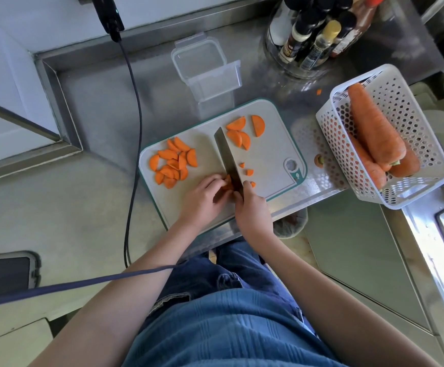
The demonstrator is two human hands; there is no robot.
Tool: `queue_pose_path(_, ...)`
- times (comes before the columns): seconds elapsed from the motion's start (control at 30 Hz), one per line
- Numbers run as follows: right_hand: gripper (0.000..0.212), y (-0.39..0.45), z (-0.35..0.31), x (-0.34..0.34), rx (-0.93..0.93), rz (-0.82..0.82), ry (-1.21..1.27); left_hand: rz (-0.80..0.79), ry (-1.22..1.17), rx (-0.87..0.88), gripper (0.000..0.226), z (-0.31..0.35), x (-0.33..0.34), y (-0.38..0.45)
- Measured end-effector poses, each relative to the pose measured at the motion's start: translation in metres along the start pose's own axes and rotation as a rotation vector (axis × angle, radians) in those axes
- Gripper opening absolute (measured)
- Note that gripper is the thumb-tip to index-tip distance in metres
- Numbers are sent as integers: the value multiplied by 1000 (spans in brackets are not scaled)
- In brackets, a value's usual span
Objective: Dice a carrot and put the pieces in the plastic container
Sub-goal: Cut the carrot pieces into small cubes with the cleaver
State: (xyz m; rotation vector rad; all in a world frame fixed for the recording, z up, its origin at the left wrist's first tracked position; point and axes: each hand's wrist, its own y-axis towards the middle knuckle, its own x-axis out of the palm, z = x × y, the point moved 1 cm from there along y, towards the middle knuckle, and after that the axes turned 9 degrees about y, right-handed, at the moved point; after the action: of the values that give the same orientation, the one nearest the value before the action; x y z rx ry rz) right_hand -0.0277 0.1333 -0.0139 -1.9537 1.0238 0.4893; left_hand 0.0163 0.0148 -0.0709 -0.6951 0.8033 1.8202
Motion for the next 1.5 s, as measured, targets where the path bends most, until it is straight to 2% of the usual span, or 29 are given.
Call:
queue_pose_path(0.17, 16, 1, 1, -3, -20, -19, 13, -47, 38, 111, 23, -4, 1, -3)
queue_pose_path(0.43, 15, 2, 1, -6, -35, -49, -21, -45, 115, 151, 15, 0, 2, 2)
queue_pose_path(0.57, 14, -1, 5, -8, -75, -42, -113, -83, 135, 124, 19, -1, 5, 3)
queue_pose_path(0.7, 31, -6, 11, -5, -56, -1, -145, -80, 141, 95, 18, 0, 6, 4)
queue_pose_path(0.87, 17, 0, 20, -19, -13, 64, -70, -70, 108, 101, 12, 0, 5, 10)
queue_pose_path(0.97, 10, 4, 24, -28, -38, 46, -11, -82, 49, 65, 28, 2, 5, 8)
queue_pose_path(1.07, 14, 0, 21, -28, -61, 49, 48, -71, -10, -16, 44, 5, -2, 3)
queue_pose_path(1.17, 13, -4, 14, -24, -85, 33, 86, -28, -8, -65, 38, -1, -7, 0)
queue_pose_path(1.27, 21, -2, 7, -20, -99, -1, 85, -33, 49, -50, 31, -6, -6, -1)
queue_pose_path(1.5, 20, 2, 1, -14, -92, -33, 89, -23, 63, -46, 26, -4, -4, 2)
